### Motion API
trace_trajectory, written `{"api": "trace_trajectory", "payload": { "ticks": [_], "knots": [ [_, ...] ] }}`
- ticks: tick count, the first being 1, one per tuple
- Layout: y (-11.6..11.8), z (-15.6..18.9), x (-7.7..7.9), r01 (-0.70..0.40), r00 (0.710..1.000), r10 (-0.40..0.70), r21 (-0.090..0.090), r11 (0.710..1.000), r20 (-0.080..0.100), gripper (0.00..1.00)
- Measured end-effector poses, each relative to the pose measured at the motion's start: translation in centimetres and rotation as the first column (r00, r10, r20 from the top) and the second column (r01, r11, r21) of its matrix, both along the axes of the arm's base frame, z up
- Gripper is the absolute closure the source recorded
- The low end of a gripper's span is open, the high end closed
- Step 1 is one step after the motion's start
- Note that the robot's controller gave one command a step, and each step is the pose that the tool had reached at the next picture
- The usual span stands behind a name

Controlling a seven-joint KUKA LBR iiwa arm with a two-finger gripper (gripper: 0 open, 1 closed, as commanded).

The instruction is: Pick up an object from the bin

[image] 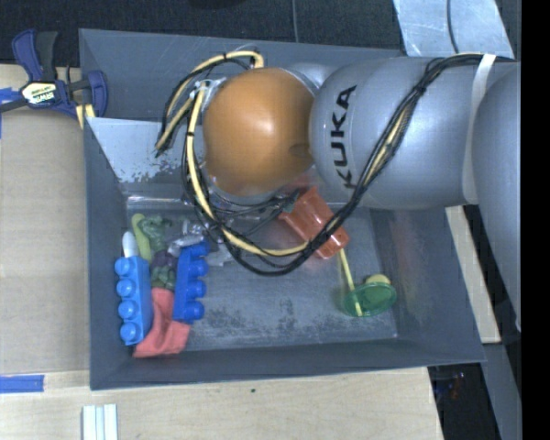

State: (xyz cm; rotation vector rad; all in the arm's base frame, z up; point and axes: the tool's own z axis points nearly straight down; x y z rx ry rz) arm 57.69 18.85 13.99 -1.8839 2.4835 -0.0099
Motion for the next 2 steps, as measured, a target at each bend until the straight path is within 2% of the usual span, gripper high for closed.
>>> {"api": "trace_trajectory", "payload": {
  "ticks": [1, 2],
  "knots": [
    [0.0, 2.7, 0.0, 0.002, 1.000, -0.002, 0.002, 1.000, 0.002, 1.00],
    [0.1, 3.7, 0.2, 0.006, 1.000, -0.006, 0.005, 1.000, 0.009, 1.00]
  ]
}}
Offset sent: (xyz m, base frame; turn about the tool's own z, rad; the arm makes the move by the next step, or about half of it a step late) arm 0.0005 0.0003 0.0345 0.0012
